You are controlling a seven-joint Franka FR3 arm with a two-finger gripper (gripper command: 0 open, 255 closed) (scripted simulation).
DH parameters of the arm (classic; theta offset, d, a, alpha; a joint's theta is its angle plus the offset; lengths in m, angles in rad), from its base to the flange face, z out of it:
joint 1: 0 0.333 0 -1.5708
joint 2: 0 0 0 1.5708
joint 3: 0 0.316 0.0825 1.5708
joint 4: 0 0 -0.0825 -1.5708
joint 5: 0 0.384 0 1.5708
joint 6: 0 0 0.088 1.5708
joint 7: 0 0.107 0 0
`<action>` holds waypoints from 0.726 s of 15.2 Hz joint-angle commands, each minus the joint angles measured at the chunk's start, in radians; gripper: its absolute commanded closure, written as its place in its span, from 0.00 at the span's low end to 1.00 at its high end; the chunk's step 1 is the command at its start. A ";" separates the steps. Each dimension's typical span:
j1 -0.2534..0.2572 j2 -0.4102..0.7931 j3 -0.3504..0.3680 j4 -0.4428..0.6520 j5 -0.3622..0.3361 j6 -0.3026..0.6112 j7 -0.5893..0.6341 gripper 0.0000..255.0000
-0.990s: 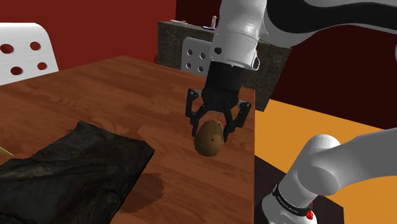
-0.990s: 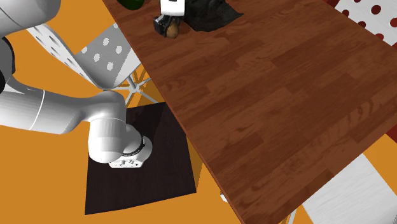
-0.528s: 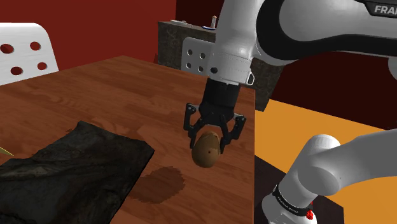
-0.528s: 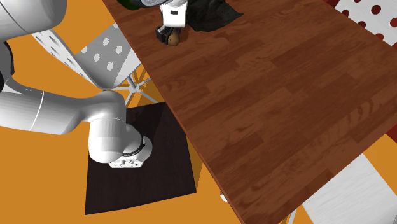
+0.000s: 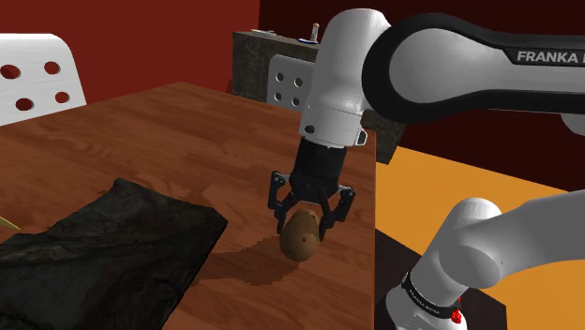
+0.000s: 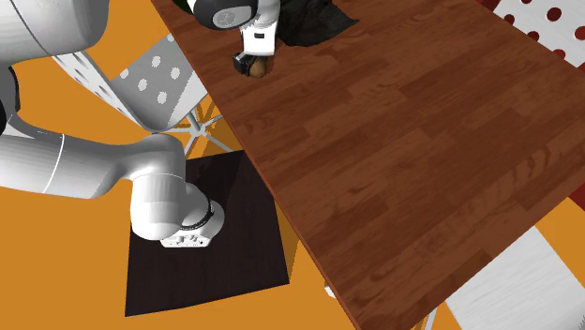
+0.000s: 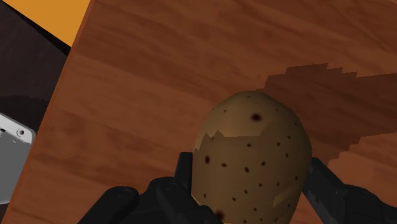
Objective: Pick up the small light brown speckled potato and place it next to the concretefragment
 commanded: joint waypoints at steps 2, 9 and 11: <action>0.000 0.002 0.002 -0.004 0.001 0.006 -0.002 1.00; 0.000 0.002 0.002 -0.004 0.001 0.006 -0.002 0.00; 0.000 0.002 0.002 -0.004 0.001 0.006 -0.002 0.00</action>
